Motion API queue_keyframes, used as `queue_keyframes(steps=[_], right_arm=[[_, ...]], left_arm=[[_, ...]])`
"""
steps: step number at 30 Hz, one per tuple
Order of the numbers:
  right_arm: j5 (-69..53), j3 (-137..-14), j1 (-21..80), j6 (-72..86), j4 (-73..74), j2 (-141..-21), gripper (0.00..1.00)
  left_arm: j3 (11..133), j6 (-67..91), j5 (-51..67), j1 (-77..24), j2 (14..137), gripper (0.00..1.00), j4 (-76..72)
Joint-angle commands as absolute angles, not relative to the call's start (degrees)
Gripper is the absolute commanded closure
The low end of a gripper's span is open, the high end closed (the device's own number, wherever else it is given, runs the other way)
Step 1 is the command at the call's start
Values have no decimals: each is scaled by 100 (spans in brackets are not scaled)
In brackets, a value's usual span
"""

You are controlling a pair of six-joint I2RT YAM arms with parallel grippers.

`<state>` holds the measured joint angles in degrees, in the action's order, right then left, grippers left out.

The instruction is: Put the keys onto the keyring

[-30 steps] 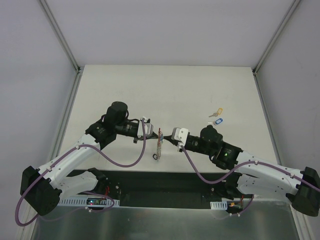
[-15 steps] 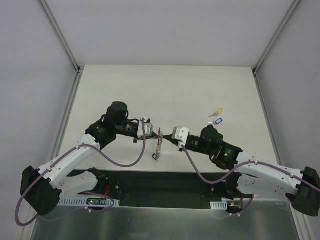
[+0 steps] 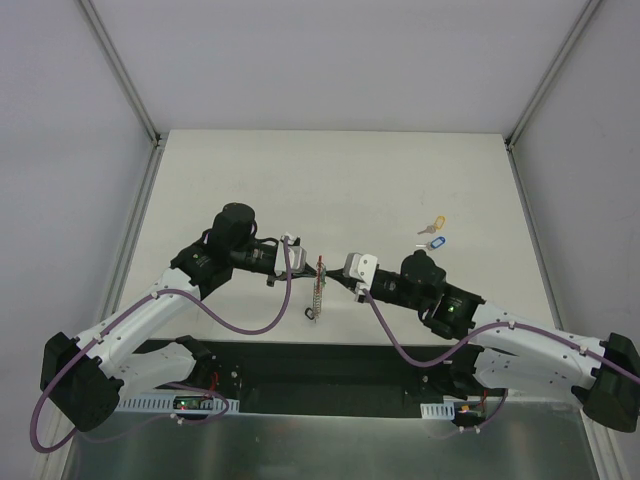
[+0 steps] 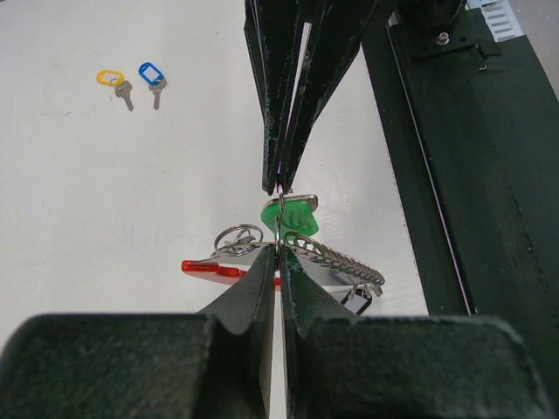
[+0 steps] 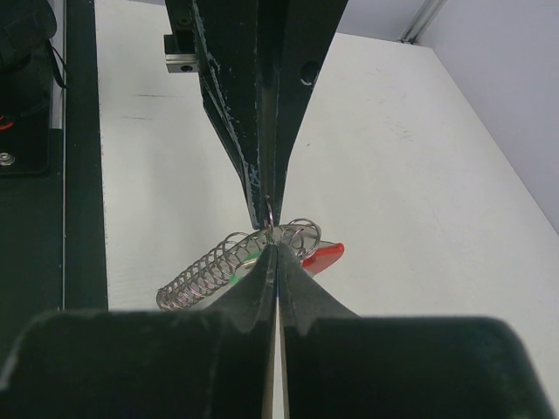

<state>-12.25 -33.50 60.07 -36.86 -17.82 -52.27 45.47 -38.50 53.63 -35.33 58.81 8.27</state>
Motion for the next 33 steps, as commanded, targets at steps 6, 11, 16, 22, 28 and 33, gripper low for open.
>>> queue_keyframes(steps=[6, 11, 16, 22, 28, 33], right_arm=[[-1151, -3384, 5994, -3568, -2267, -5151, 99], [-1169, -3287, 5985, -3542, -2329, -4949, 99], [-1160, -3296, 5985, -3533, -2338, -4974, 99], [-1248, -3401, 5985, -3516, -2338, -5212, 99], [-1336, -3393, 5959, -3516, -2268, -5151, 99], [-1327, -3340, 5941, -3498, -2268, -5036, 99]], left_arm=[[4588, -3964, 5581, -3595, 5704, 100, 615], [4597, -3946, 5555, -3595, 5713, 100, 606], [4597, -3938, 5546, -3595, 5713, 100, 606], [4597, -3946, 5555, -3595, 5722, 100, 606], [4597, -3938, 5520, -3604, 5687, 100, 606], [4597, -3938, 5502, -3595, 5713, 100, 606]])
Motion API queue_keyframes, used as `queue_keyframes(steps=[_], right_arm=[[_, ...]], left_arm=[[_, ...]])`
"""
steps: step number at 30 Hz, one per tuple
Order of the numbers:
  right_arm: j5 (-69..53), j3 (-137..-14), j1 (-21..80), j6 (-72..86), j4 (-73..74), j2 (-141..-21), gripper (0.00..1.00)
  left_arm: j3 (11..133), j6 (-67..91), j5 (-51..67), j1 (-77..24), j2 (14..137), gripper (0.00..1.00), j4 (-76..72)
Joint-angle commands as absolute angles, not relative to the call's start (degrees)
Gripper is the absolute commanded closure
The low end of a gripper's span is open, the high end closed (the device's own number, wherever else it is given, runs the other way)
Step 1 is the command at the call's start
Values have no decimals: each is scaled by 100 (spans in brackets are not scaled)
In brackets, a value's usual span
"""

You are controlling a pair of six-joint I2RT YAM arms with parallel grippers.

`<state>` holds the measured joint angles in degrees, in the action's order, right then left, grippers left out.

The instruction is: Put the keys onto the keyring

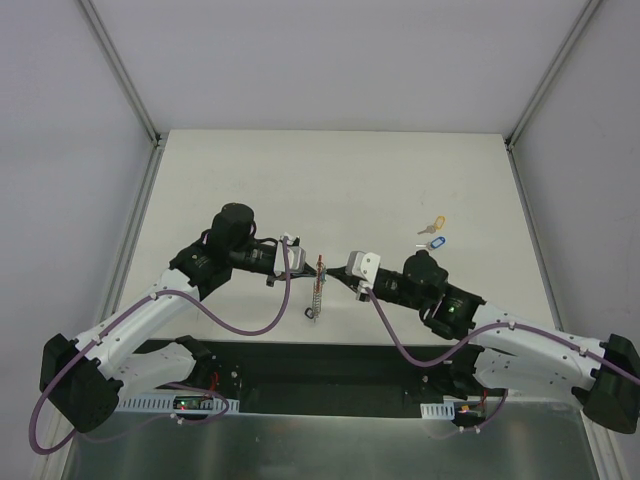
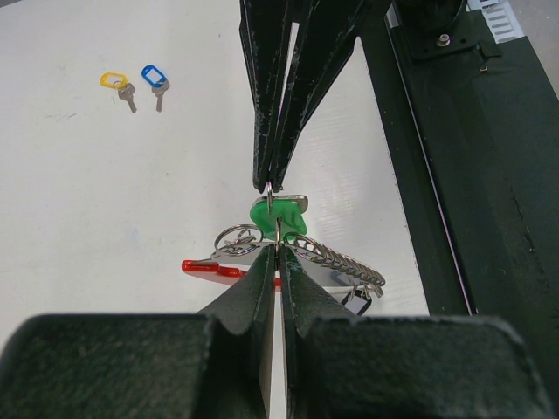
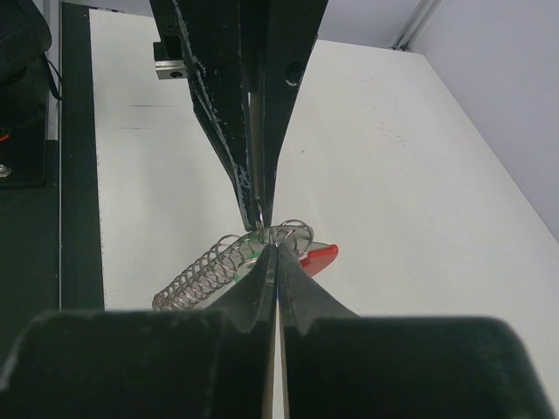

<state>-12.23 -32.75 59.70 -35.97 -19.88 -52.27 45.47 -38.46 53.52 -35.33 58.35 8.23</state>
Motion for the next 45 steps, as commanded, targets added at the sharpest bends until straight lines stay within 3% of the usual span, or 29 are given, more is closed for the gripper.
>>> queue_keyframes(steps=[1, 45], right_arm=[[-1310, -3331, 5941, -3498, -2268, -5019, 99], [-1600, -3366, 5845, -3340, -2259, -5036, 99]], left_arm=[[4597, -3938, 5493, -3595, 5704, 100, 606], [4588, -3938, 5449, -3595, 5713, 100, 606]])
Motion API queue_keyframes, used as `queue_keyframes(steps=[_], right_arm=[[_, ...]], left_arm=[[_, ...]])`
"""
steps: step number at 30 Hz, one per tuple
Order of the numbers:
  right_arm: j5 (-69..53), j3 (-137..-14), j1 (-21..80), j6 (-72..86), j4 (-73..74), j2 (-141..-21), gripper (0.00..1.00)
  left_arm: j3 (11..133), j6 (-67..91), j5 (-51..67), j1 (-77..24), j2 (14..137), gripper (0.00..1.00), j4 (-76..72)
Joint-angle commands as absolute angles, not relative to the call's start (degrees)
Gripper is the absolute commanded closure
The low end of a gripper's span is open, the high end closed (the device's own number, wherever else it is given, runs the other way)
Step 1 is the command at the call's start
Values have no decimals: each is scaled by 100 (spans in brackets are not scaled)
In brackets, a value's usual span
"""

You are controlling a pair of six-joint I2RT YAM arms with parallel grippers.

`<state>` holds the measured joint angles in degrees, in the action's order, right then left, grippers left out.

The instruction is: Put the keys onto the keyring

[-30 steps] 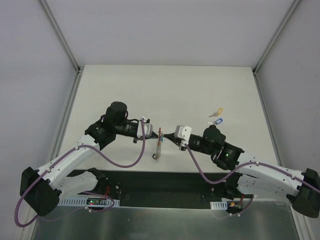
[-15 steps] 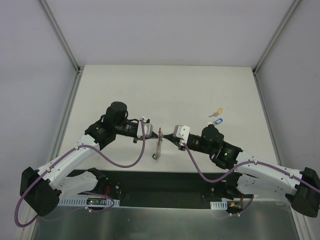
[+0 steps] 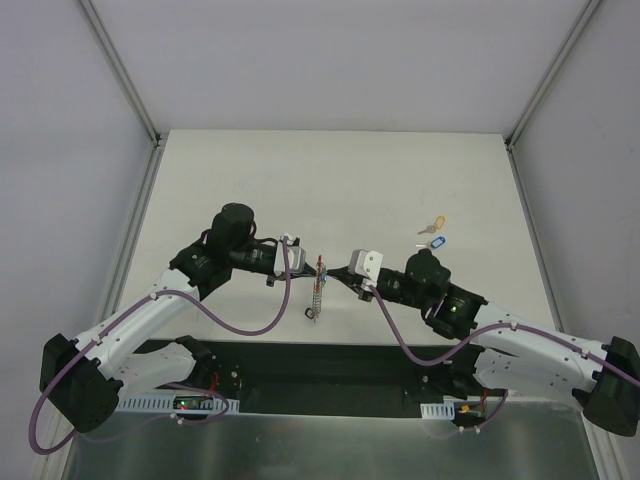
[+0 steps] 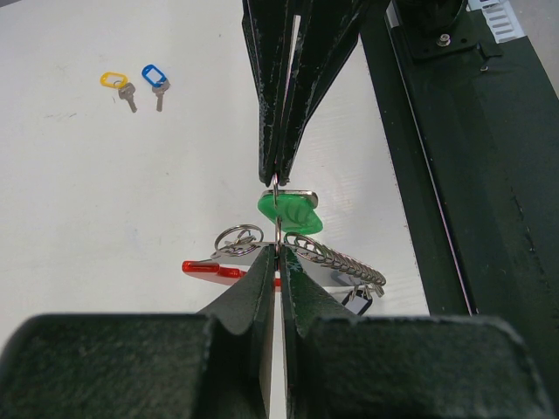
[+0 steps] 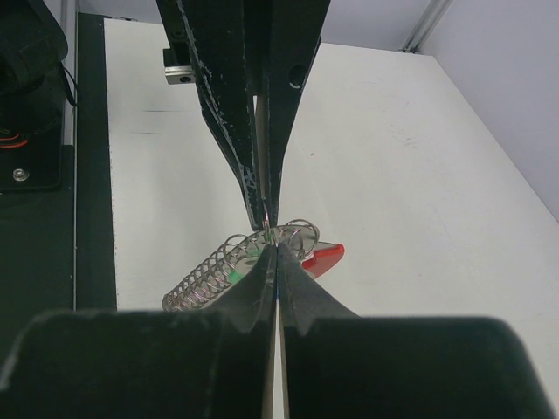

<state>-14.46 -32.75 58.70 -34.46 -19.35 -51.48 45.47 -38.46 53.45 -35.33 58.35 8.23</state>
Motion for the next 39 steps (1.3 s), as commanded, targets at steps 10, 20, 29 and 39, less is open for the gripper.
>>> queue_keyframes(steps=[10, 20, 29, 39], right_arm=[[-1652, -3428, 5845, -3322, -2259, -5194, 99], [-1538, -3410, 5810, -3305, -2320, -5230, 99], [-1652, -3305, 5810, -3278, -2355, -4966, 99], [-1643, -3384, 5801, -3278, -2355, -5177, 99]], left_arm=[[4588, -3946, 5449, -3595, 5704, 100, 606], [4588, -3929, 5467, -3604, 5704, 100, 598], [4588, -3938, 5458, -3595, 5722, 100, 598], [4588, -3938, 5458, -3604, 5713, 100, 615]])
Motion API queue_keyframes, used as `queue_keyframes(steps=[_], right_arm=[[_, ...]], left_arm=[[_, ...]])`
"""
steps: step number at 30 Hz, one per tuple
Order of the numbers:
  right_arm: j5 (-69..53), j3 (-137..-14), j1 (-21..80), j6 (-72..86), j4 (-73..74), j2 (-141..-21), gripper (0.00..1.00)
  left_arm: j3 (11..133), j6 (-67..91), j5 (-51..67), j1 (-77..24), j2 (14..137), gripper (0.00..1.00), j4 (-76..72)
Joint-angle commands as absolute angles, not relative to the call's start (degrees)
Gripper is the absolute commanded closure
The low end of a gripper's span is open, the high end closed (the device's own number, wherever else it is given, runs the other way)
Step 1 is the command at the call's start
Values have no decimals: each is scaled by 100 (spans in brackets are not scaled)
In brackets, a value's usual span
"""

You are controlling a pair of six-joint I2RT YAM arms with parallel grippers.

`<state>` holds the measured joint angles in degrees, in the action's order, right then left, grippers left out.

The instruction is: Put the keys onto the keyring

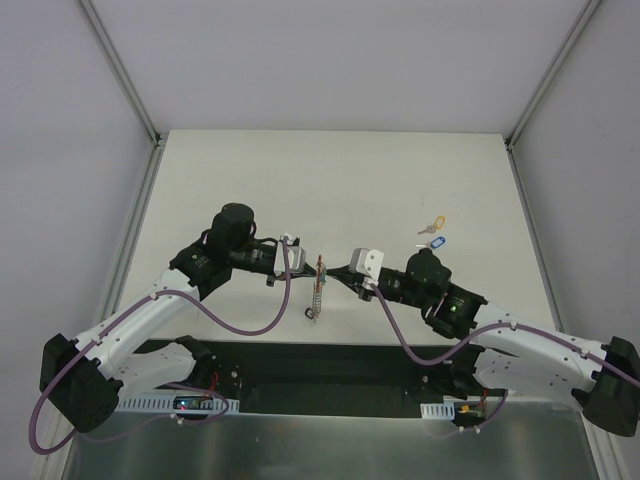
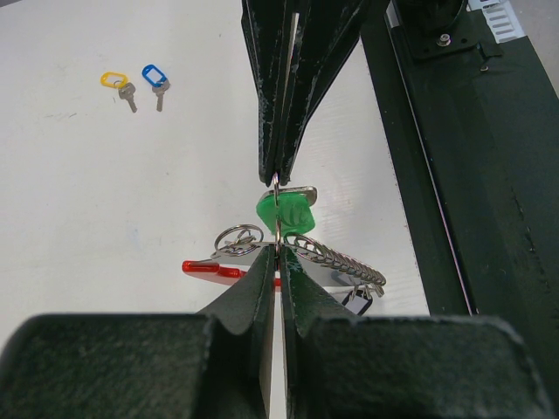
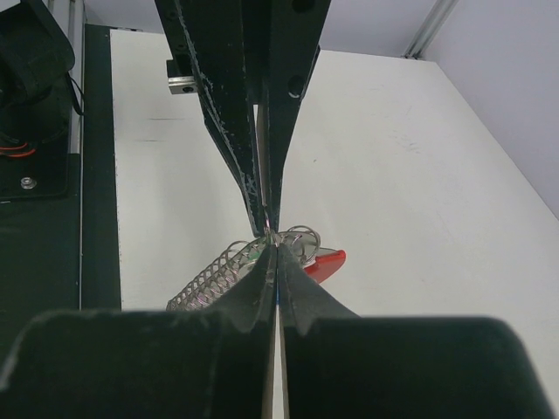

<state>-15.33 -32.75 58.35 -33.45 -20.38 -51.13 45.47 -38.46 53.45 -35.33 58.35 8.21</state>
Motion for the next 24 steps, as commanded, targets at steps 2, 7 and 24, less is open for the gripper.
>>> queue_keyframes(steps=[2, 7, 24], right_arm=[[-1661, -3401, 5792, -3270, -2364, -5212, 99], [-1696, -3410, 5775, -3252, -2364, -5247, 99], [-2039, -3507, 5757, -3226, -2364, -5449, 99]], left_arm=[[4588, -3946, 5458, -3604, 5713, 100, 606], [4588, -3938, 5458, -3604, 5704, 100, 606], [4623, -3859, 5519, -3603, 5774, 100, 606]])
